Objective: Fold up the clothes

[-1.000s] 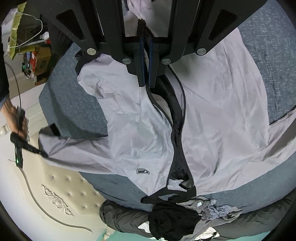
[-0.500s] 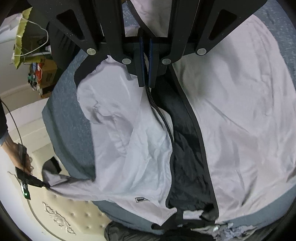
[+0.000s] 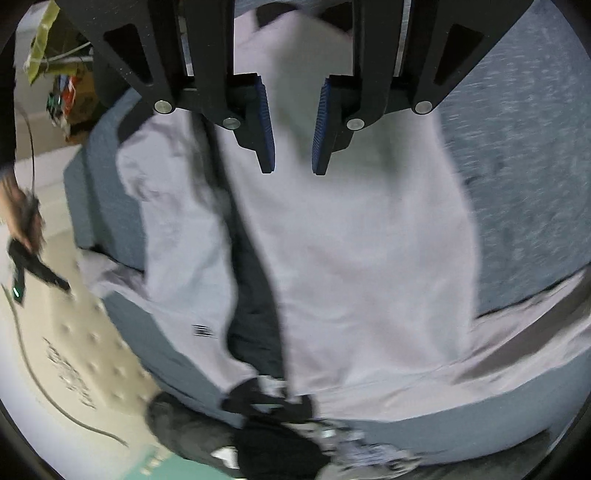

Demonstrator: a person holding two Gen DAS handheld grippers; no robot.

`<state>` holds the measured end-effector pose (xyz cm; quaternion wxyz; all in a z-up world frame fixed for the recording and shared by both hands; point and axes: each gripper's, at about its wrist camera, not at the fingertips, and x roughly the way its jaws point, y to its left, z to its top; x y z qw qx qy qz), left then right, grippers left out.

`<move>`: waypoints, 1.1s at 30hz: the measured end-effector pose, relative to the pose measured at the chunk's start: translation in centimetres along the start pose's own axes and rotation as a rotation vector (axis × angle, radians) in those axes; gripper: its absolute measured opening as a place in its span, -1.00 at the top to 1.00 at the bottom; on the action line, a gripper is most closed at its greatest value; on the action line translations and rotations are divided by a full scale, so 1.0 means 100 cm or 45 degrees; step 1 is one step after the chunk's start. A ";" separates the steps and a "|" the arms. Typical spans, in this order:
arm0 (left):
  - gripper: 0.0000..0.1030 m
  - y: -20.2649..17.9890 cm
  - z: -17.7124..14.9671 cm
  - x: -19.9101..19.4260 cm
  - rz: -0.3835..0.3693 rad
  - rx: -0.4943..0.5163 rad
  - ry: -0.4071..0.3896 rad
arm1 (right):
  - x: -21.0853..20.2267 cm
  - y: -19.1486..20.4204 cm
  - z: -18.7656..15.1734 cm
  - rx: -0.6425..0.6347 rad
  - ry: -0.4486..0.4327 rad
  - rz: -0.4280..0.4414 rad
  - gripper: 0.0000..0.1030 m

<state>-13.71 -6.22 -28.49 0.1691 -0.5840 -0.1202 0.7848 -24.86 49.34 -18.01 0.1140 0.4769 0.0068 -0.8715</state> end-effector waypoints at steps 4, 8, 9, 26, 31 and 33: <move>0.46 0.034 -0.015 -0.002 0.046 -0.062 0.041 | 0.023 0.056 -0.045 -0.048 0.155 0.205 0.34; 0.33 0.058 -0.035 -0.001 0.056 -0.100 0.096 | 0.037 0.095 -0.083 -0.107 0.270 0.282 0.34; 0.27 0.063 -0.040 0.000 0.051 -0.109 0.106 | 0.041 0.105 -0.093 -0.123 0.299 0.299 0.34; 0.22 0.058 -0.087 0.021 -0.068 -0.104 0.210 | 0.048 0.154 -0.173 -0.185 0.515 0.444 0.33; 0.22 0.055 -0.093 0.021 -0.070 -0.093 0.204 | 0.059 0.159 -0.187 -0.149 0.536 0.462 0.34; 0.22 0.053 -0.095 0.022 -0.069 -0.084 0.196 | 0.060 0.161 -0.191 -0.152 0.535 0.456 0.36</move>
